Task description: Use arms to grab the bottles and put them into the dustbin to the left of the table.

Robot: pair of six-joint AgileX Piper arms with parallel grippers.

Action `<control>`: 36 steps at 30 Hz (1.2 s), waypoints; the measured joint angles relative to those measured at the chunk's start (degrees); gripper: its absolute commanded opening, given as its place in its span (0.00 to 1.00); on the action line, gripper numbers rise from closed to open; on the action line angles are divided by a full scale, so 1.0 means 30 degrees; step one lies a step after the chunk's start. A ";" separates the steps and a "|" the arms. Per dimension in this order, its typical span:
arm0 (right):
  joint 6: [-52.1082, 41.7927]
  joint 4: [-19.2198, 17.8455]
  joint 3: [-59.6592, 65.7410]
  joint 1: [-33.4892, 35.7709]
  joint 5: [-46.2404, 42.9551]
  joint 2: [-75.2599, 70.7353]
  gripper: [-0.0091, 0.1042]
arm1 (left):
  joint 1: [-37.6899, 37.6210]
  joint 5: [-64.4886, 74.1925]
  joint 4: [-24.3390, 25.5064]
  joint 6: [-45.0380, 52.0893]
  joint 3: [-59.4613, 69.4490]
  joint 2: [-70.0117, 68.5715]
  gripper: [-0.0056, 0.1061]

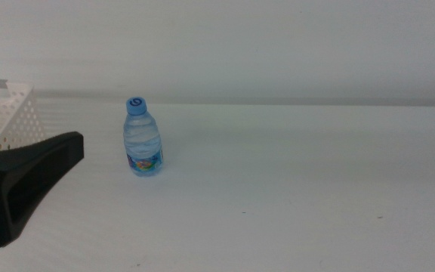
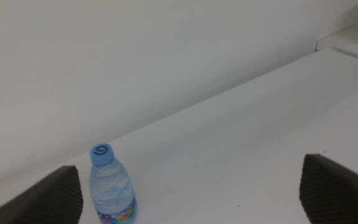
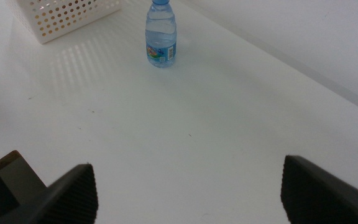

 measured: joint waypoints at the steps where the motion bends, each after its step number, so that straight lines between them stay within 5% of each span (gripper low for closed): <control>1: 0.0000 0.0000 0.0000 0.0000 0.0000 0.0000 0.78 | 0.0000 0.0000 0.0154 0.0000 0.0000 0.0000 0.89; 11: 0.0000 0.0000 0.0000 0.0000 0.0000 0.0000 0.78 | 0.0000 -0.1474 0.0427 -0.0356 0.0546 0.0000 0.89; 20: 0.0000 0.0000 0.0000 0.0000 0.0000 0.0000 0.78 | 0.0000 -1.1006 0.1575 -0.0479 0.5655 0.1731 0.89; 36: 0.0000 0.0000 0.0000 0.0000 0.0000 0.0000 0.78 | 0.0051 -1.4219 -0.0117 -0.0553 0.7713 0.7446 0.89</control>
